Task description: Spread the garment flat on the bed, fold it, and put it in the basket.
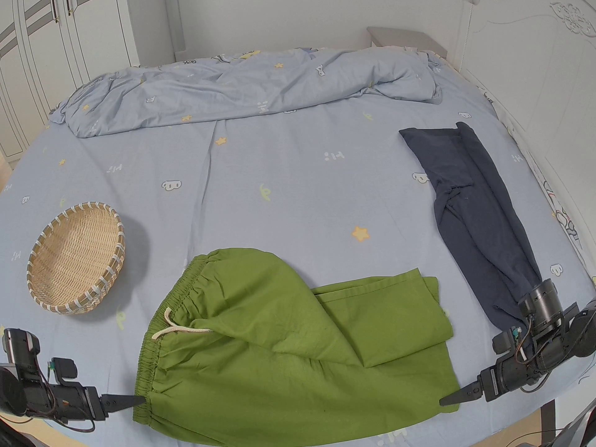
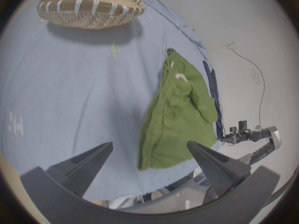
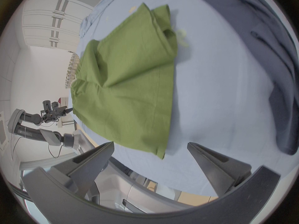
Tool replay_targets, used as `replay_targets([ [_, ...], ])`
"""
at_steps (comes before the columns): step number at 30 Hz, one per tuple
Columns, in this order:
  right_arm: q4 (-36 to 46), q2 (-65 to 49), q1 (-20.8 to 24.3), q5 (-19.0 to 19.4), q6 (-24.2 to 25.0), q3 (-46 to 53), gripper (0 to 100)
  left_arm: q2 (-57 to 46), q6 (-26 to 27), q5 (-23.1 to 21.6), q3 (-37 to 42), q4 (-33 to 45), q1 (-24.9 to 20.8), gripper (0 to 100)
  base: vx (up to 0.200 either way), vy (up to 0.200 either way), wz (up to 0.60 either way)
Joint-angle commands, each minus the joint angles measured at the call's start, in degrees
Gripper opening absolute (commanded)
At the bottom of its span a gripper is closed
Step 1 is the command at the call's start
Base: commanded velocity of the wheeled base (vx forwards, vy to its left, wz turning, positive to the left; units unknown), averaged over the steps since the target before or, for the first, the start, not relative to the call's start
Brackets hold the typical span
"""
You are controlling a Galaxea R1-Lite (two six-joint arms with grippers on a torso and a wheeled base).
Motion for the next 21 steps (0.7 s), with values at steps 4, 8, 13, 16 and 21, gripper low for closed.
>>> replay_targets([
  [4,0.57,-7.69,-6.84,-0.32,-0.77,-10.92,100,1.36,-1.24,1.58,-16.22,0.58,-1.03,100,0.0,0.0,0.0],
  [8,0.05,-6.81,-7.37,-0.41,-1.74,-18.56,100,2.94,-13.81,5.1,-29.84,4.62,-9.21,100,0.0,0.0,0.0],
  [13,-0.92,-1.19,-6.84,-0.41,-1.82,-28.32,100,8.57,-26.99,6.77,-44.17,5.85,-19.05,100,0.0,0.0,0.0],
  [16,-1.01,0.92,-6.75,-0.41,-1.82,-31.39,100,14.46,-28.31,7.29,-51.11,5.94,-22.92,100,0.0,0.0,0.0],
  [21,-1.01,1.54,-6.84,-0.23,-2.62,-30.95,100,23.6,-29.72,9.58,-60.61,5.94,-26.34,100,0.0,0.0,0.0],
])
